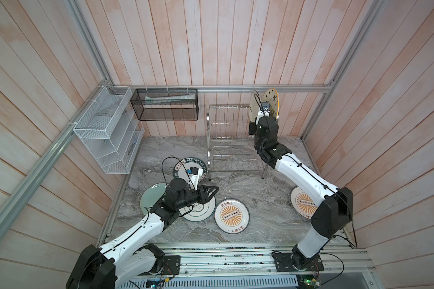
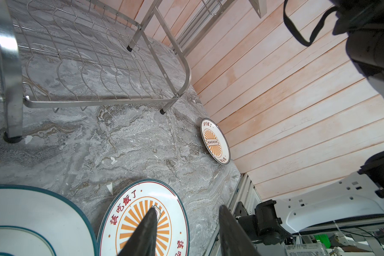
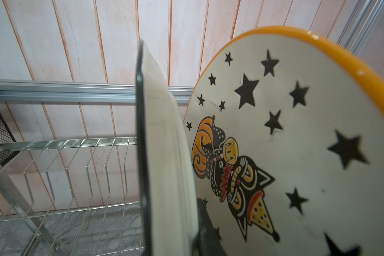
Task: Load plates into a dish rack
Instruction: Place the plate on the dish rack.
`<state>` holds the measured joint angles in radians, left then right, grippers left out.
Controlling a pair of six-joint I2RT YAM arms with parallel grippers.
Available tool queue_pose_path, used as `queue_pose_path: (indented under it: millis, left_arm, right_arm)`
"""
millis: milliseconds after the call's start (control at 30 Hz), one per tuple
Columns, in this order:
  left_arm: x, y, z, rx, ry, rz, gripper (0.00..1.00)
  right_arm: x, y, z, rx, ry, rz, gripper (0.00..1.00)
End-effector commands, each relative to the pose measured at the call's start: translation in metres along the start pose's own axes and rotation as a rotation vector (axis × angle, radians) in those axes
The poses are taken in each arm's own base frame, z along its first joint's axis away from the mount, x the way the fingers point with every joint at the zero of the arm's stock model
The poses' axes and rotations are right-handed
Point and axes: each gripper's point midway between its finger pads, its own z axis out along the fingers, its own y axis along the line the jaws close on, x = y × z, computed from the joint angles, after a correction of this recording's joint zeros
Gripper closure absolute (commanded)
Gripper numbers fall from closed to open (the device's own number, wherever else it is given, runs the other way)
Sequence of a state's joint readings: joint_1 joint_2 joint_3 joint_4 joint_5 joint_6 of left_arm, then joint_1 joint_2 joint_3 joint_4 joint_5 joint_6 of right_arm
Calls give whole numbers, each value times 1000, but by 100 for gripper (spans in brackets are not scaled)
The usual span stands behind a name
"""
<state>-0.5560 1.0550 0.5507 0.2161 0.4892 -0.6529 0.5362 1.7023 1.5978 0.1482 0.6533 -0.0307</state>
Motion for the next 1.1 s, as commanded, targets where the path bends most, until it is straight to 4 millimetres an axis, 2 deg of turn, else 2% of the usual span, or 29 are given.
queue_pose_path:
  millis: [0, 300, 633, 1067]
  left_arm:
    - [2, 0, -2, -6, -1, 22, 53]
    - [0, -1, -2, -2, -5, 27, 54]
    - [0, -2, -1, 3, -5, 27, 53]
    - [1, 0, -2, -1, -5, 22, 53]
  right_arm:
    - [-48, -16, -17, 29, -127, 94, 100]
    - [-70, -20, -26, 30, -173, 98, 100]
    - [-78, -25, -35, 36, -191, 101, 100]
    - [-64, -21, -32, 26, -159, 94, 100]
